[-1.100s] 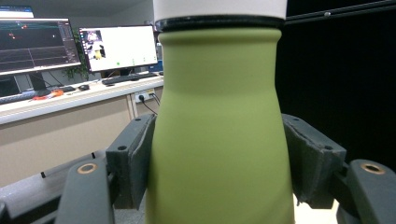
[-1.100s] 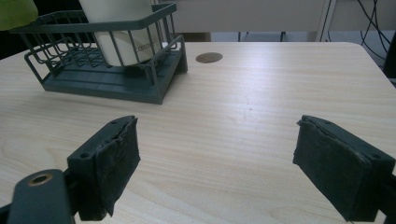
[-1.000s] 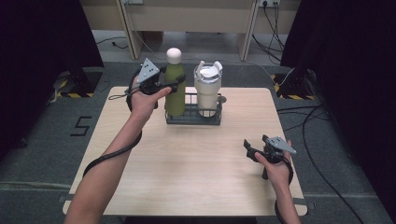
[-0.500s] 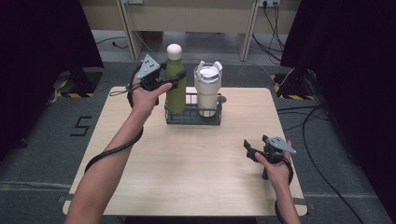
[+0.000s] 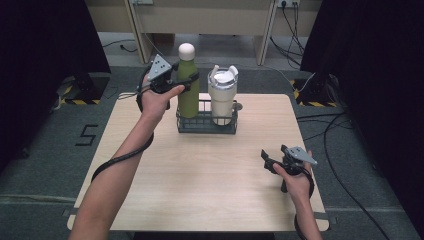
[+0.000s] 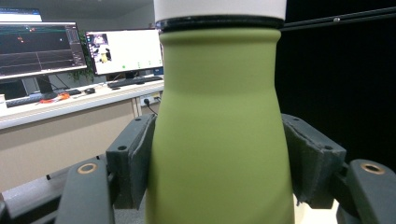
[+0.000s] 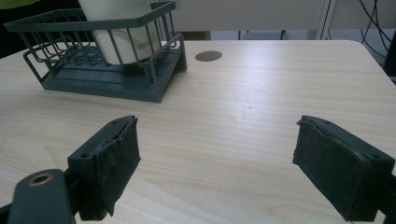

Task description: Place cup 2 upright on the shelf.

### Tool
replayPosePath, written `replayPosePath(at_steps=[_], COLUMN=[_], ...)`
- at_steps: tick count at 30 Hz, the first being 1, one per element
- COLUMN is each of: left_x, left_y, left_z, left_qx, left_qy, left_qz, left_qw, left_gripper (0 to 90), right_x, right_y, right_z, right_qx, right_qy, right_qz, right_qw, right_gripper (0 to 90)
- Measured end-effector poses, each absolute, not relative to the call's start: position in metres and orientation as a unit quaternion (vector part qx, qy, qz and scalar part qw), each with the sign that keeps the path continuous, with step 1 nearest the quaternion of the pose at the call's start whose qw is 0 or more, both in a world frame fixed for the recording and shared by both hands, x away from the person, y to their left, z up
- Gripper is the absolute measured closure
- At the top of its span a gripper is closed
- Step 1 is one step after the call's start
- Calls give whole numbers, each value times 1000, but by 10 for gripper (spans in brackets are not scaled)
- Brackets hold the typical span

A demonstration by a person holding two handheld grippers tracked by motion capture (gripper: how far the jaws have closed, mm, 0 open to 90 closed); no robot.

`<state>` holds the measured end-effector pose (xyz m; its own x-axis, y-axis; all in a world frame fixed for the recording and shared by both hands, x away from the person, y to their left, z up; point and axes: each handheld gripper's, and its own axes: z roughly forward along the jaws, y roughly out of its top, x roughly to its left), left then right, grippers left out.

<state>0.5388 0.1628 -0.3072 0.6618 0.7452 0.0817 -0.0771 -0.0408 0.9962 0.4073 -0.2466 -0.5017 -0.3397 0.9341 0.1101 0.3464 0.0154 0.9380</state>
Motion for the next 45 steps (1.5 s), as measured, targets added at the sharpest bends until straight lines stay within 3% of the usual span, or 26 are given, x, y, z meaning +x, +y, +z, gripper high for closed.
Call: replayPosePath(at_steps=[45], left_x=[574], left_y=[161], left_z=[-308], left_qx=[646], left_qy=[283], left_qz=[330], left_qw=[627], left_gripper=[315], right_x=[408], right_y=[-247], right_z=[-503], right_qx=[491], right_qy=[651], right_qz=[498], right_qw=[296], right_gripper=[141])
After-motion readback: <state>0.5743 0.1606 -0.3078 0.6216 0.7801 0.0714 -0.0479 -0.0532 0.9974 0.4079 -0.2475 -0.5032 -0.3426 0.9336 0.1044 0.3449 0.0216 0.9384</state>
